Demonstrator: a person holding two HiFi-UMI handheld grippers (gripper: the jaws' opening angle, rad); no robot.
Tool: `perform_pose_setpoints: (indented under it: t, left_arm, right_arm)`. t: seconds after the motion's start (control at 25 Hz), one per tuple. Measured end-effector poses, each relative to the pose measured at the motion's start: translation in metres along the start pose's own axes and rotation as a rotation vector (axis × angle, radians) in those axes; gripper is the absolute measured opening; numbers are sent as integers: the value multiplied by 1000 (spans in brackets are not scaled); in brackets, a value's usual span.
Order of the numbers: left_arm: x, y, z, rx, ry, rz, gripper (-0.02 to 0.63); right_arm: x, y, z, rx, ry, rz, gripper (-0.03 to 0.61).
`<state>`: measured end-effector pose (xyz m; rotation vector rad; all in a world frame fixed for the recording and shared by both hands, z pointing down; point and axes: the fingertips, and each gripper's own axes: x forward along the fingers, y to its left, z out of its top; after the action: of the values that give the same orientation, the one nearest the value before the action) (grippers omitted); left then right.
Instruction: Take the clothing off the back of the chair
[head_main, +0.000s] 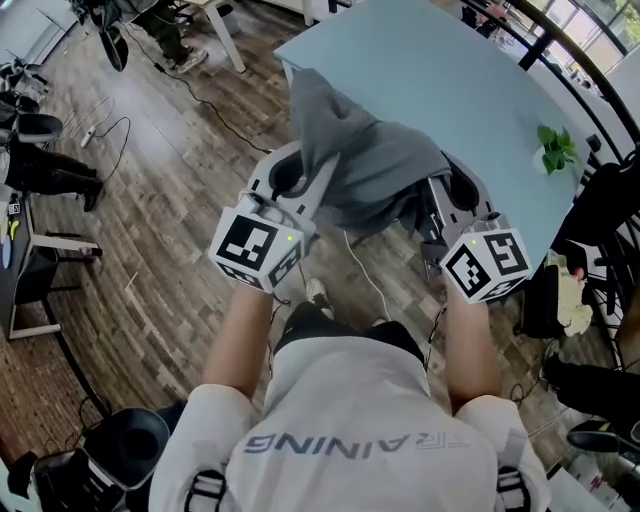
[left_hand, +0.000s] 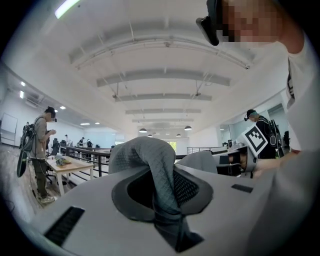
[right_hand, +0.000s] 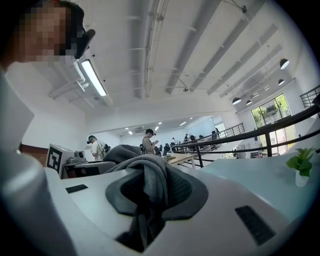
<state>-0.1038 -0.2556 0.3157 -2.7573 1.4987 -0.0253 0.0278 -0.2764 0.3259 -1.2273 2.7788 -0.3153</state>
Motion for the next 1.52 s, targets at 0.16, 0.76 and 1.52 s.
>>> perform_pose_setpoints:
  t: [0.16, 0.76, 1.52]
  left_arm:
    - [2, -55, -8, -4, 18, 46, 89]
    - [-58, -171, -57, -53, 115, 193, 89]
    - [-115, -158, -88, -85, 127, 234, 89]
  right_arm:
    - [-52, -16, -4, 3, 15, 41, 89]
    - [-172, -8, -63, 9, 143, 131, 92]
    - [-167, 35, -100, -62, 189, 85, 91]
